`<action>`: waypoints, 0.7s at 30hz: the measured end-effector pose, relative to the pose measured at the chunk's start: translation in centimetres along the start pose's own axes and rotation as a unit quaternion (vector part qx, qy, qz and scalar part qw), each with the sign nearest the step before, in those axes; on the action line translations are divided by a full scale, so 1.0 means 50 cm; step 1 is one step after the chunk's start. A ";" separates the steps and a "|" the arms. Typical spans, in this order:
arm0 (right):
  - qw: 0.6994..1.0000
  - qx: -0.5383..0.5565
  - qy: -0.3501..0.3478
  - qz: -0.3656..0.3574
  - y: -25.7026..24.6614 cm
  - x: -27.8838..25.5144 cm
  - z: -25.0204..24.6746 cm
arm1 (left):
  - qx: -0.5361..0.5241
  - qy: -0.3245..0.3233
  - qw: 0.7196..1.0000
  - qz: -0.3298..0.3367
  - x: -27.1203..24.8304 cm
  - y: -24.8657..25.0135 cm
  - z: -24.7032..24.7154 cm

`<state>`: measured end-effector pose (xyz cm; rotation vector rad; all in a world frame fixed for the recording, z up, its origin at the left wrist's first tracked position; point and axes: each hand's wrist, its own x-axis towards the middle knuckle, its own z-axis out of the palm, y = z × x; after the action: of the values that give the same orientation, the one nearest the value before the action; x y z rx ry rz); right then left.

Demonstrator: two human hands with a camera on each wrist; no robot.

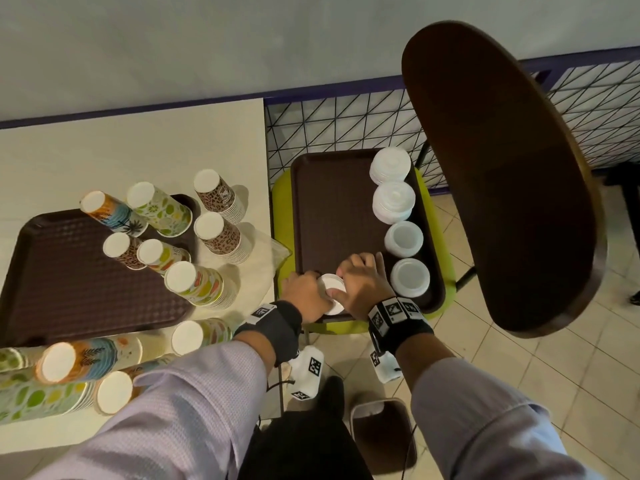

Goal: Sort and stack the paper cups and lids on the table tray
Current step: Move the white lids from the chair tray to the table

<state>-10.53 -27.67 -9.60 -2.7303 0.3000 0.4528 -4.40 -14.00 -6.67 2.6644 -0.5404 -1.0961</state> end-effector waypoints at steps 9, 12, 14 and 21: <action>0.996 0.051 0.045 -0.055 0.003 -0.007 -0.012 | -0.139 0.028 0.990 -0.021 0.003 -0.023 -0.026; 0.991 0.066 0.097 -0.071 0.014 -0.007 -0.022 | -0.167 0.040 0.985 -0.029 -0.006 -0.037 -0.027; 0.985 0.094 0.129 -0.060 0.037 -0.007 -0.039 | -0.216 0.052 0.974 -0.045 -0.013 -0.044 -0.029; 0.997 -0.023 -0.069 0.012 0.064 -0.018 -0.076 | -0.431 0.088 0.895 -0.081 -0.050 -0.048 -0.036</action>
<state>-11.16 -31.90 -6.89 -2.7250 0.2889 0.6601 -4.16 -10.69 -4.61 1.9880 0.1918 -0.8336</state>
